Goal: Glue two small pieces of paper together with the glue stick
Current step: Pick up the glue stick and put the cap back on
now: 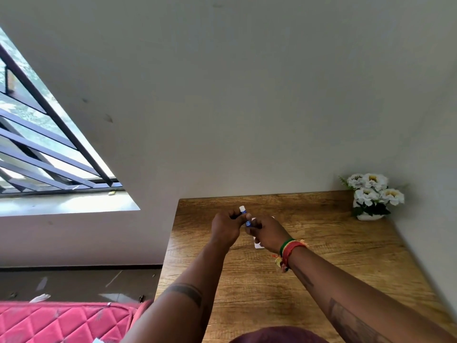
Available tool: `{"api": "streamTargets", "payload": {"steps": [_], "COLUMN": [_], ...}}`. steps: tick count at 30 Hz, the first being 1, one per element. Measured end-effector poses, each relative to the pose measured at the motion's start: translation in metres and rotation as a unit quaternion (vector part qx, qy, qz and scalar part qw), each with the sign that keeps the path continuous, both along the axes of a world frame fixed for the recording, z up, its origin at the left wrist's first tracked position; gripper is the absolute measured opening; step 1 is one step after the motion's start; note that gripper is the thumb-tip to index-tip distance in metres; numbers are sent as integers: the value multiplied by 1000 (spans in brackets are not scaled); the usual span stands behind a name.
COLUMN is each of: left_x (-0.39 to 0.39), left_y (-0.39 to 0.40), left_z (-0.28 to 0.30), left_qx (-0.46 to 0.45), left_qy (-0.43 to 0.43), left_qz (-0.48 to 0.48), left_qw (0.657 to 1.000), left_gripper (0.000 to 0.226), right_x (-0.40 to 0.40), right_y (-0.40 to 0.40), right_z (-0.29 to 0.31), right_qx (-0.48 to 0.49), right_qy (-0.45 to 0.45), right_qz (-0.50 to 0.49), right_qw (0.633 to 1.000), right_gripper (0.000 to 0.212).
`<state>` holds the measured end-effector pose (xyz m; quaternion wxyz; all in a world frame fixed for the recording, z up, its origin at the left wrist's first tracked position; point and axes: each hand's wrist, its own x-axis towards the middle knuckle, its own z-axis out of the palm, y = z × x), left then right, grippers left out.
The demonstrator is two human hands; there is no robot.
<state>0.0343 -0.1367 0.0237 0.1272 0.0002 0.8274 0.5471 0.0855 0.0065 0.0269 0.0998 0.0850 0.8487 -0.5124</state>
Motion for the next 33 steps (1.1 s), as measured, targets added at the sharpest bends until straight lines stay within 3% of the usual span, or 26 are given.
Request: {"api": "streamTargets", "payload": {"steps": [3,8,14,17,22,29,33], "left_x": [1,-2,-1,-3,-3,-4,-8], "left_y": [1,-1,3,3,-3,-7,-16], "left_z": [1,6,5,2,-9,-20,-30], "left_qx": [6,9,16,5,-21,-4,-35], "left_qy": [1,18,20,29,23,-2,-4], "left_qz": [-3,-4,-12,-18,-30,-14,6], "left_qw": [1000,1000,1000,999,999,1000,999], "left_gripper": [13,10,12,14,15,15,15], "right_x": [-2,-2,-8,-5,-6,-13,-20], "right_y": [0,-1,3,4,5,-1,-4], "right_z": [-2,1,-4,-3,-3,-22,-27], "right_qx": [20,-36,6,-37,22,89,55], "right_qy": [-2,11,29,21,16,-6,-39], "right_qz": [-24,10,-30,-16,15,-13,8], "right_qw": [1000,999,999,999,1000,996,998], "right_gripper": [23,10,29,3,25,29,38]}}
